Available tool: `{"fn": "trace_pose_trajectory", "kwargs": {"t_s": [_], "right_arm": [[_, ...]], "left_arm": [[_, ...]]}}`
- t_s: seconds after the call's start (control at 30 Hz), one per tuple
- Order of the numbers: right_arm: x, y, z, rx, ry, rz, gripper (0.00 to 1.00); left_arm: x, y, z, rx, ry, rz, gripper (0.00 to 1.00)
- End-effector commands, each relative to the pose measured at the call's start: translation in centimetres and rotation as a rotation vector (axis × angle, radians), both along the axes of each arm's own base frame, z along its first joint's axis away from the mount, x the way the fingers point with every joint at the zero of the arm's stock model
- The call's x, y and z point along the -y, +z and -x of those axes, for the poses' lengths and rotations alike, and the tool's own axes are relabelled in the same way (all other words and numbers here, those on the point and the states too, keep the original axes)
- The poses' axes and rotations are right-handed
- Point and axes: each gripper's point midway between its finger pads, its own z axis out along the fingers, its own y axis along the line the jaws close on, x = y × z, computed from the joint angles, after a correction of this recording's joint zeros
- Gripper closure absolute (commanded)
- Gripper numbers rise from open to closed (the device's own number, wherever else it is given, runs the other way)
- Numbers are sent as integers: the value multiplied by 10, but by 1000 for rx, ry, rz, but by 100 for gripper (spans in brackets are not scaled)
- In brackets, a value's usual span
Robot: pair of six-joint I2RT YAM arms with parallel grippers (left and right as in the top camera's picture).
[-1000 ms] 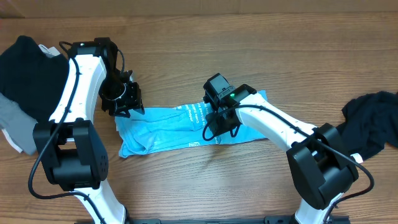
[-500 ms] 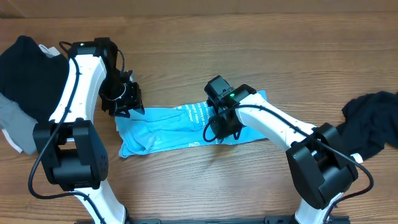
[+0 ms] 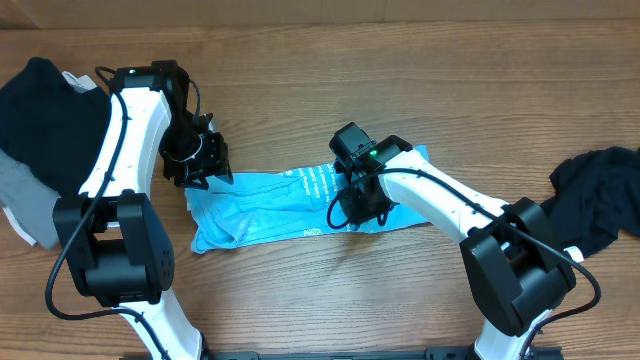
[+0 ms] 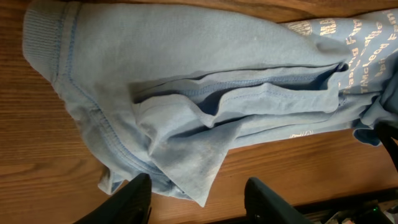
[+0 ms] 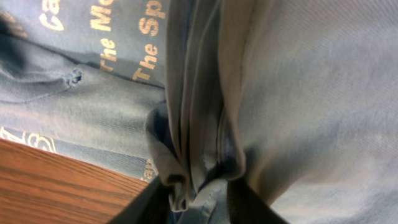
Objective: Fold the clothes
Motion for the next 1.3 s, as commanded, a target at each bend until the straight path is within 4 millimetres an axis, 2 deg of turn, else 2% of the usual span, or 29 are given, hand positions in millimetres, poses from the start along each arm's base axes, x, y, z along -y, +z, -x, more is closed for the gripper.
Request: {"fn": "trace_pose_trajectory", "kwargs": {"t_s": [0.0, 0.07, 0.1, 0.2, 0.33, 0.47, 0.6, 0.67, 0.73, 0.77, 0.93, 1.0, 1.1, 1.27], "right_arm": [[2, -1, -1, -2, -8, 12, 61], [-1, 8, -6, 18, -8, -1, 56], [-6, 21, -15, 52, -11, -24, 49], [-9, 56, -35, 114, -43, -67, 40], [8, 87, -47, 115, -97, -63, 36], [39, 90, -50, 71, -177, -32, 30], [76, 89, -56, 34, -303, -15, 16], [89, 89, -58, 27, -337, -10, 9], [101, 89, -60, 15, -377, -22, 0], [106, 89, -61, 6, -397, -32, 0], [122, 89, -61, -23, -455, -53, 0], [132, 89, -61, -31, -484, -49, 0], [134, 89, -62, -31, -491, -52, 0], [134, 89, -60, -37, -491, -51, 0]], "left_arm": [[-2, 10, 6, 10, -4, -13, 46], [-6, 10, 12, -15, -10, -42, 42], [-11, 10, 16, -34, -17, -71, 39], [-19, 10, 22, -56, -26, -114, 37], [-21, 8, 24, -66, -24, -127, 34], [-20, -5, 34, -94, -55, -118, 33], [-20, -27, 45, -129, -43, -119, 20], [-19, -30, 48, -135, -35, -121, 17], [-19, -32, 54, -149, -29, -122, 10], [-19, -31, 59, -155, -24, -124, 7], [-19, -30, 67, -84, 37, -143, 3], [-20, -29, 67, 17, 79, -151, 0], [-22, -40, 62, 87, 103, -152, 0], [-27, -68, 55, 105, 117, -153, 0]]}}
